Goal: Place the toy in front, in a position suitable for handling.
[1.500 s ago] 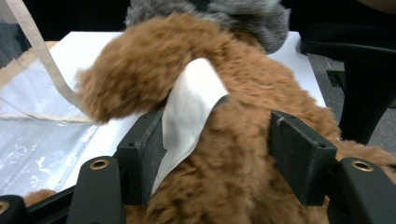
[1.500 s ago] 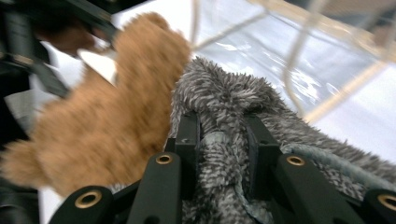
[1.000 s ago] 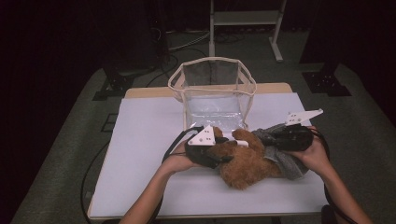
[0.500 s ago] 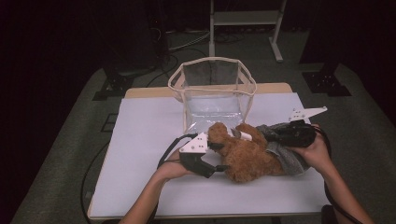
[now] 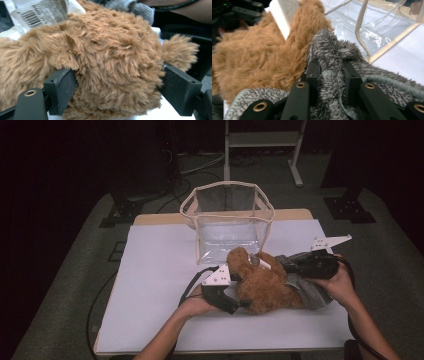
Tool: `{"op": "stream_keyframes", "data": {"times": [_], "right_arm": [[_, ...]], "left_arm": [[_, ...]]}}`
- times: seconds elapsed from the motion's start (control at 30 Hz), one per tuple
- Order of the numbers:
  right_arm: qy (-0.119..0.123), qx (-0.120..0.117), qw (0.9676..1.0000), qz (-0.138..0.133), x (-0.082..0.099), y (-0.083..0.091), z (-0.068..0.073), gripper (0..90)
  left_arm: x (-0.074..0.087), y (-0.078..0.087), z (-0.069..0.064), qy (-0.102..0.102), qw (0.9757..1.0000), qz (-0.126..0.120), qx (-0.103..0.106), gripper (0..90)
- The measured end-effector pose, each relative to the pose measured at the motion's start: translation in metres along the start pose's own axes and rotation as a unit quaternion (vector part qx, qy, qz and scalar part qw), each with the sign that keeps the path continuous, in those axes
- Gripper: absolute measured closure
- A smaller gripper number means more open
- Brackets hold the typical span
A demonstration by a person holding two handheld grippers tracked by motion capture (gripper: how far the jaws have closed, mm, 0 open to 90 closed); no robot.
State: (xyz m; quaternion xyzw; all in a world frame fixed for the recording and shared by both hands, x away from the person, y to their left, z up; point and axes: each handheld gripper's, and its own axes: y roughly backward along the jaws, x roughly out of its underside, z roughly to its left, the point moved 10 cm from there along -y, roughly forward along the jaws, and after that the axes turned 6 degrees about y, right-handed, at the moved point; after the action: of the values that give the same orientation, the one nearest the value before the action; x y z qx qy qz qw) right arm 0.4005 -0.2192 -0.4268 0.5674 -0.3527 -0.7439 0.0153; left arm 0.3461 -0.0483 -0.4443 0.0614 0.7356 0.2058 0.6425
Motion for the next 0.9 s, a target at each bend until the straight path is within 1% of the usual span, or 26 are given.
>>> {"op": "stream_keyframes", "data": {"times": [0.07,0.1,0.2,0.3,0.37,0.5,0.57,0.63,0.67,0.7,0.77,0.8,0.83,0.9], "right_arm": [[-0.003,-0.01,0.9999,-0.005,0.0,0.0,0.002,71.3],[-0.005,-0.014,0.9999,-0.005,0.001,0.0,0.003,71.4],[-0.007,-0.027,0.9995,-0.014,-0.001,0.0,0.008,71.7],[-0.006,-0.031,0.9994,-0.016,-0.004,0.0,0.011,71.9],[-0.008,-0.042,0.9988,-0.025,-0.008,-0.001,0.015,72.0],[-0.007,-0.057,0.9978,-0.032,-0.015,-0.003,0.023,72.2],[-0.002,-0.065,0.9972,-0.037,-0.021,-0.005,0.028,72.3],[-0.002,-0.08,0.996,-0.042,-0.026,-0.007,0.035,72.4],[0.004,-0.089,0.9951,-0.044,-0.03,-0.009,0.04,72.4],[0.009,-0.092,0.9948,-0.042,-0.033,-0.012,0.044,72.4],[0.027,-0.096,0.9945,-0.031,-0.038,-0.019,0.053,72.4],[0.043,-0.092,0.9946,-0.017,-0.04,-0.024,0.058,72.3],[0.057,-0.084,0.9948,-0.003,-0.041,-0.027,0.06,72.2],[0.069,-0.074,0.9948,0.008,-0.042,-0.027,0.06,72.1]], "left_arm": [[-0.002,-0.001,0.004,0.004,1.0,-0.001,-0.005,20.4],[-0.003,-0.001,0.005,0.005,1.0,-0.003,-0.006,24.0],[-0.005,0.001,0.006,0.01,0.9999,-0.013,-0.001,45.6],[-0.006,0.002,0.005,0.005,0.9999,-0.011,0.0,50.8],[-0.01,0.006,0.005,0.001,0.9999,-0.011,-0.004,52.4],[-0.012,0.011,0.007,0.004,0.9999,-0.009,-0.008,53.9],[-0.016,0.017,0.007,0.001,0.9999,-0.007,-0.008,54.9],[-0.02,0.023,0.005,-0.002,0.9999,-0.005,-0.009,56.4],[-0.02,0.024,0.005,-0.002,1.0,-0.001,-0.009,56.5],[-0.02,0.025,0.004,0.001,1.0,0.002,-0.008,56.6],[-0.015,0.024,0.004,-0.001,0.9999,0.01,-0.004,56.3],[-0.013,0.023,0.004,0.001,0.9999,0.009,-0.004,55.7],[-0.012,0.023,0.005,0.003,1.0,0.008,-0.005,55.0],[-0.011,0.024,0.007,0.007,0.9999,-0.003,-0.008,52.7]]}}
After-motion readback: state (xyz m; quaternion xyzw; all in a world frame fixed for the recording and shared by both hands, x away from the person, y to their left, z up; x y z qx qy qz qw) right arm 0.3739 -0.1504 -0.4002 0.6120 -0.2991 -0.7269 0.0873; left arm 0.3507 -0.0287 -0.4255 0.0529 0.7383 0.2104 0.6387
